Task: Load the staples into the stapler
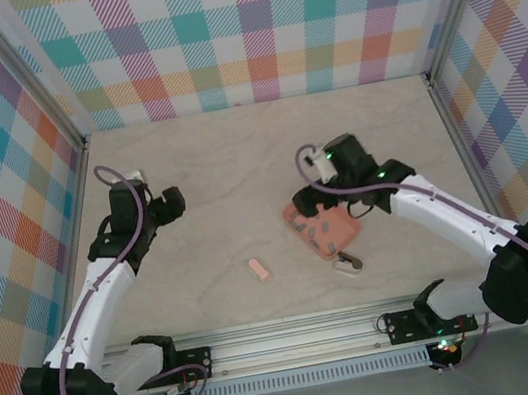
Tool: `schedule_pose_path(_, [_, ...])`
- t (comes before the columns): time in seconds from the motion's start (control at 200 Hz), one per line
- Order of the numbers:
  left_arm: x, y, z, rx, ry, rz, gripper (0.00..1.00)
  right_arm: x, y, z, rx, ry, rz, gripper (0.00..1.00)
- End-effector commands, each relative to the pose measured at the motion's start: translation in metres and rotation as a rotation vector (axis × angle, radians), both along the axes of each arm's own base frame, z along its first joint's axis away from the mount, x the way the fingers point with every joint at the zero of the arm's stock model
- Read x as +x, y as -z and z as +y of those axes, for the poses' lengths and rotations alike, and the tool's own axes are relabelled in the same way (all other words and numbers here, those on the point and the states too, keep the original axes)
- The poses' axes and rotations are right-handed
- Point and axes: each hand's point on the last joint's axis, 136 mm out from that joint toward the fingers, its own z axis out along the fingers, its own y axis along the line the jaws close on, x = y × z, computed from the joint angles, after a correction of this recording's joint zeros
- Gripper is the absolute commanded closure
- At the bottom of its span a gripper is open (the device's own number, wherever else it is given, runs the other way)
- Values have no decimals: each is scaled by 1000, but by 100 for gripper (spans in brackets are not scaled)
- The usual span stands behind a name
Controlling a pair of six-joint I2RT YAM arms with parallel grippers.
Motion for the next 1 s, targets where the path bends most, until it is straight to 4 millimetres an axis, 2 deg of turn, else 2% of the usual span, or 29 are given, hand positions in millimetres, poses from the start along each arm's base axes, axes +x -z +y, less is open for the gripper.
schedule_pose_path(0.0, [-32, 22, -6, -80, -19, 146, 12, -40, 19, 16, -68, -2, 164, 1])
schedule_pose_path(0.075, [-36, 26, -6, -88, -22, 152, 13, -62, 26, 42, -95, -66, 220, 0])
schedule_pose_path(0.22, [-37, 31, 0, -60, -44, 164, 13, -99, 41, 93, -112, -175, 329, 12])
schedule_pose_path(0.3, [-38, 36, 2, -54, -58, 182, 13, -109, 53, 112, -133, -187, 378, 21])
schedule_pose_path(0.44, [-40, 42, 3, -58, -66, 193, 13, -115, 73, 138, -192, -199, 408, 26])
schedule_pose_path(0.59, [-39, 42, 3, -60, -68, 186, 13, -109, 88, 152, -242, -198, 393, 33])
schedule_pose_path(0.715, [-38, 42, 2, -68, -66, 182, 13, -99, 100, 152, -293, -177, 366, 37])
schedule_pose_path(0.995, [-39, 41, -1, -85, -60, 176, 13, -87, 122, 157, -358, -168, 343, 41])
